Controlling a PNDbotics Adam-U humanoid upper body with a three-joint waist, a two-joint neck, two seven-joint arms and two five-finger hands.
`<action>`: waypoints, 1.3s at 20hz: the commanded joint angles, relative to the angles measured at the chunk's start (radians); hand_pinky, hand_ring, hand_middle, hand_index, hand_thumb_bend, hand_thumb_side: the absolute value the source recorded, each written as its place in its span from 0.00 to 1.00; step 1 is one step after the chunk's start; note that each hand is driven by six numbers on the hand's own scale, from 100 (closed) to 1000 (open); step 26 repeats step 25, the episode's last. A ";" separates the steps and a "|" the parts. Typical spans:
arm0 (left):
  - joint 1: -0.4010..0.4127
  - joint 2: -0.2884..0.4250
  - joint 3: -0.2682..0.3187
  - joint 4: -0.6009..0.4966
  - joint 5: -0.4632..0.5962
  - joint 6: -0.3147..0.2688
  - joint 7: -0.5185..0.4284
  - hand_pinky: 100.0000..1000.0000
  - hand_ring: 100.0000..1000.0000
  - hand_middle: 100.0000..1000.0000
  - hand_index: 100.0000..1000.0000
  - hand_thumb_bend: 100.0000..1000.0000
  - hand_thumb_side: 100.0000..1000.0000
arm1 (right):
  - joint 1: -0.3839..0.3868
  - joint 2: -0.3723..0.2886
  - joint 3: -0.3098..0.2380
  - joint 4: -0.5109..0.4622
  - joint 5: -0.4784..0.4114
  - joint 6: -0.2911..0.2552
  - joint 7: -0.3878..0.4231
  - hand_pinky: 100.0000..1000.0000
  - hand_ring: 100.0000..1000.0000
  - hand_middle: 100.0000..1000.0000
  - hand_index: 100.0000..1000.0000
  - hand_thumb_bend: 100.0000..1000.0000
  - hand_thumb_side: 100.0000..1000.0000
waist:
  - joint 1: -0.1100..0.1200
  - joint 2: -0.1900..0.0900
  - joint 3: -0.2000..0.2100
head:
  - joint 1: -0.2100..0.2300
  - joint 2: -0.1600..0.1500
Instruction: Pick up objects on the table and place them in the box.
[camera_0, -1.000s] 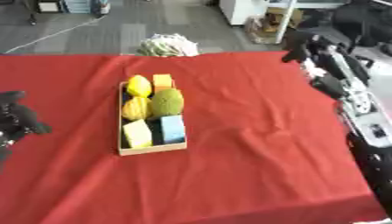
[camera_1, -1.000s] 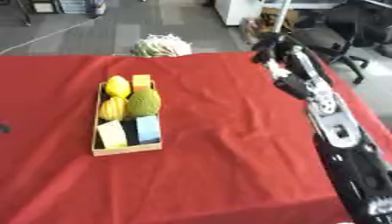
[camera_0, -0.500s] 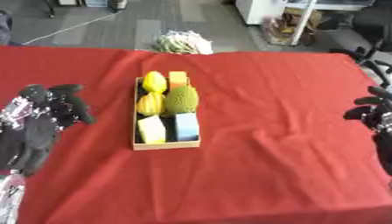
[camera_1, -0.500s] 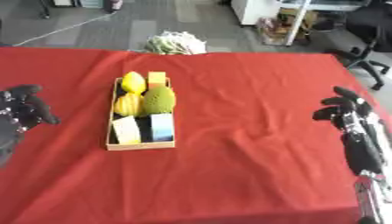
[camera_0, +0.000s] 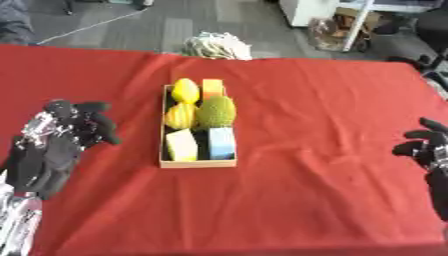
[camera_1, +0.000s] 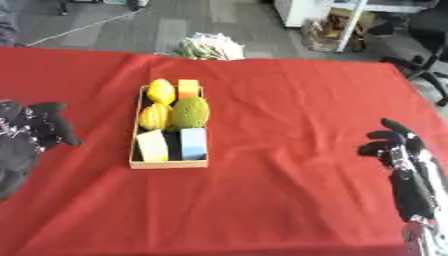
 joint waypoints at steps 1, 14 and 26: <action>-0.004 0.015 -0.005 -0.007 -0.012 0.001 0.000 0.62 0.49 0.51 0.78 0.00 0.99 | -0.012 -0.006 0.005 -0.024 0.005 0.005 -0.001 0.56 0.52 0.56 0.80 0.00 0.47 | -0.008 0.004 -0.001 | 0.025 -0.004; -0.004 0.007 -0.012 -0.002 -0.021 0.000 -0.004 0.62 0.49 0.51 0.77 0.00 1.00 | -0.024 -0.001 0.010 -0.026 0.013 0.021 0.000 0.56 0.52 0.56 0.79 0.00 0.47 | 0.003 0.003 0.008 | 0.037 -0.004; -0.005 0.003 -0.012 -0.002 -0.018 0.001 -0.003 0.62 0.49 0.51 0.77 0.00 0.99 | -0.025 0.000 0.008 -0.028 0.012 0.024 -0.001 0.56 0.52 0.56 0.79 0.00 0.47 | 0.008 -0.001 0.002 | 0.012 -0.004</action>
